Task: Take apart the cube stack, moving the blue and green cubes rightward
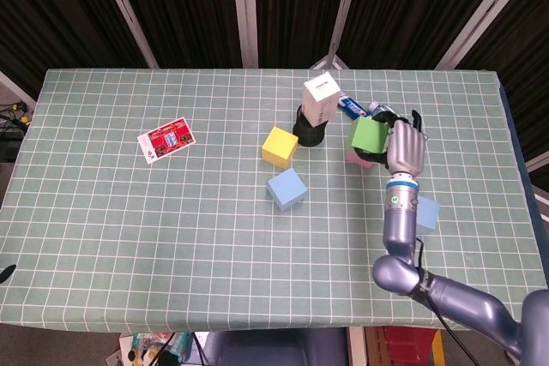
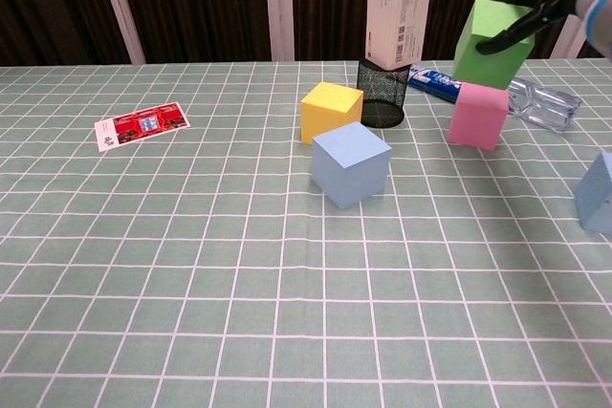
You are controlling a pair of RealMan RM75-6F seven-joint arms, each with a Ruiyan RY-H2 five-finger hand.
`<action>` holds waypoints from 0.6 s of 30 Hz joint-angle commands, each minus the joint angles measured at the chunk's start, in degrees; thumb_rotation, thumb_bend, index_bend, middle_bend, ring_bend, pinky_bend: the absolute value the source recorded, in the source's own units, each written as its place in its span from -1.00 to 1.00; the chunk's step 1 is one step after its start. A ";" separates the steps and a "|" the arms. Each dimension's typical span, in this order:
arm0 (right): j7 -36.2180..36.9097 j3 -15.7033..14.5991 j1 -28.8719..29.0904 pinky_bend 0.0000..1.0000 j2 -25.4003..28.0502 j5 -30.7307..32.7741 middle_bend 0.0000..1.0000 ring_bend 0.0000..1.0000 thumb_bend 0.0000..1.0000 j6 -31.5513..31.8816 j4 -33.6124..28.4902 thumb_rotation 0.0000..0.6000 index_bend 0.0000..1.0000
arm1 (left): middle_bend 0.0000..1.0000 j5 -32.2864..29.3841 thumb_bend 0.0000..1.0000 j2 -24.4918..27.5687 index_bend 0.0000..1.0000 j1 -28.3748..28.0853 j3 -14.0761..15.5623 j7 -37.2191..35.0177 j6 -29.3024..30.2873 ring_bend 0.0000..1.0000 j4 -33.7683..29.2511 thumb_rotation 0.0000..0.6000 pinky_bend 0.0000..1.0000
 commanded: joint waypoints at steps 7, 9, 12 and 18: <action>8.31 -9.16 -12.64 -0.98 9.60 -13.00 0.05 -0.38 -0.23 3.40 -15.37 1.00 0.50 | -1.00 0.43 -0.63 0.07 -0.65 0.04 0.23 0.00 0.09 -1.00 -0.06 1.00 -1.00; 8.10 -11.53 -13.94 -0.98 9.88 -15.64 0.05 -0.38 -0.23 4.36 -16.82 1.00 0.50 | -1.00 0.57 -0.63 0.12 -0.65 0.17 0.28 -0.27 0.28 -1.00 -0.02 1.00 -1.00; 7.91 -14.68 -15.51 -0.98 9.68 -18.46 0.05 -0.38 -0.23 5.03 -18.88 1.00 0.50 | -1.00 0.69 -0.63 0.25 -0.65 0.30 0.32 -0.78 0.43 -1.00 0.10 1.00 -1.00; 9.04 -19.70 -18.35 -0.98 8.62 -23.57 0.05 -0.38 -0.23 6.05 -20.34 1.00 0.50 | -1.00 0.88 -0.63 0.57 -0.65 0.38 0.33 -1.78 0.47 -1.00 0.36 1.00 -1.00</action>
